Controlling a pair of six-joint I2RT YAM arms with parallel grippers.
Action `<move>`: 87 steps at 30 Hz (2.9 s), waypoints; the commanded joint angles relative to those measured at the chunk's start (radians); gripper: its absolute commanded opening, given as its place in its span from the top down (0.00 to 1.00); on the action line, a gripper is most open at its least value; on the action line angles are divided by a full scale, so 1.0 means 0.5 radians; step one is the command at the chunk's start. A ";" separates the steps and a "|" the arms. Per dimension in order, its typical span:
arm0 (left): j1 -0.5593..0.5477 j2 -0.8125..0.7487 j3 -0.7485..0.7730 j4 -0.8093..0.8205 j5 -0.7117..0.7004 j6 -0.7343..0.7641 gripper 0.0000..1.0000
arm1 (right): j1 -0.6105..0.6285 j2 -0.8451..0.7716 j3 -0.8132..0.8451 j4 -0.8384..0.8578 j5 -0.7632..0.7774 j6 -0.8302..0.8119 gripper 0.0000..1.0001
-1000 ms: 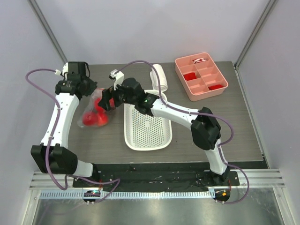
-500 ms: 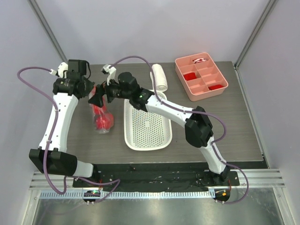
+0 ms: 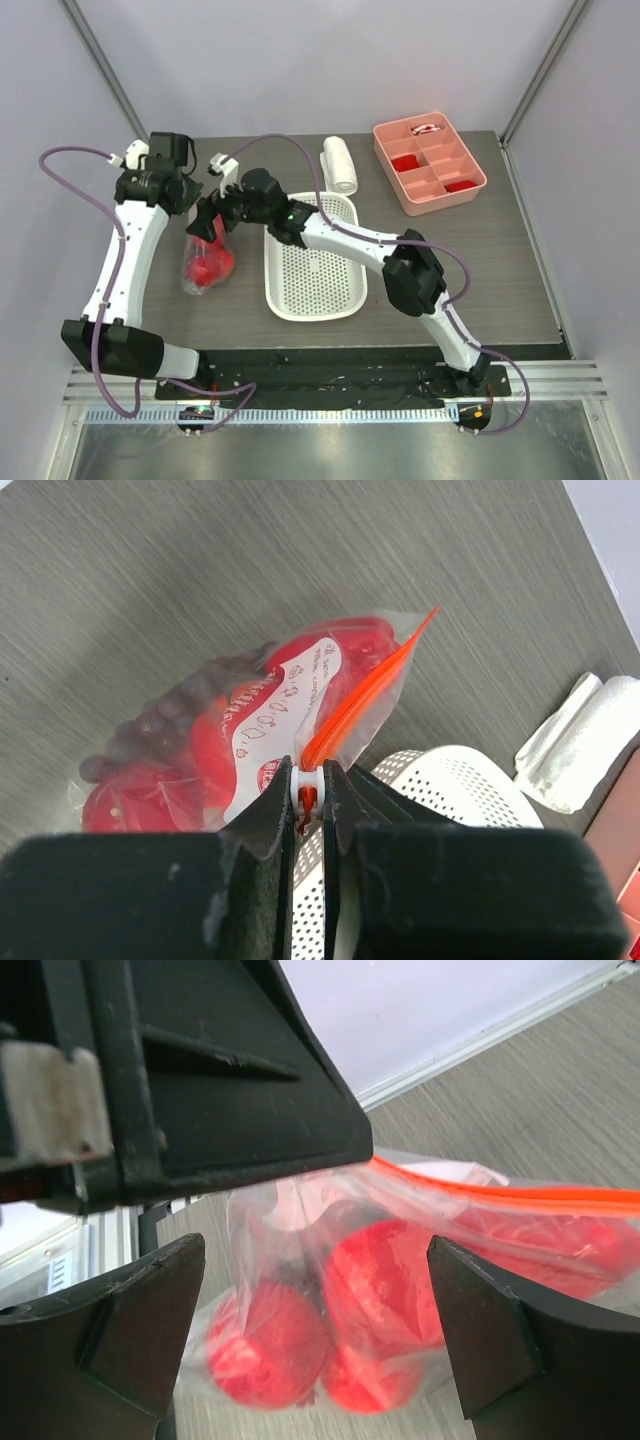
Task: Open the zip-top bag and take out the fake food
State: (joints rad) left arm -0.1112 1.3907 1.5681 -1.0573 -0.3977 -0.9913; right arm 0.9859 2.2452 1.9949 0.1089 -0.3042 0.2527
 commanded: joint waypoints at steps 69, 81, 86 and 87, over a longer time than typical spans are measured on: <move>0.633 -0.128 -0.350 -0.045 1.035 -0.490 0.69 | -0.085 -0.063 -0.180 0.368 -0.686 -0.650 0.99; 0.637 -0.370 -0.243 -0.150 0.581 -0.527 1.00 | -0.079 -0.121 -0.133 0.322 -0.493 -0.356 0.50; 0.634 -0.410 -0.479 -0.085 0.761 -0.665 1.00 | -0.073 -0.171 -0.299 0.537 -0.576 -0.232 0.36; 0.634 -0.401 -0.476 -0.113 0.756 -0.668 1.00 | -0.073 -0.155 -0.281 0.531 -0.600 -0.238 0.35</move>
State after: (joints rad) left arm 0.2024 1.1873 1.3590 -1.1339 -0.0490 -1.2655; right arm 0.9455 2.2471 1.8603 0.2836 -0.5804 0.0799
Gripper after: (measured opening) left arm 0.005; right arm 0.636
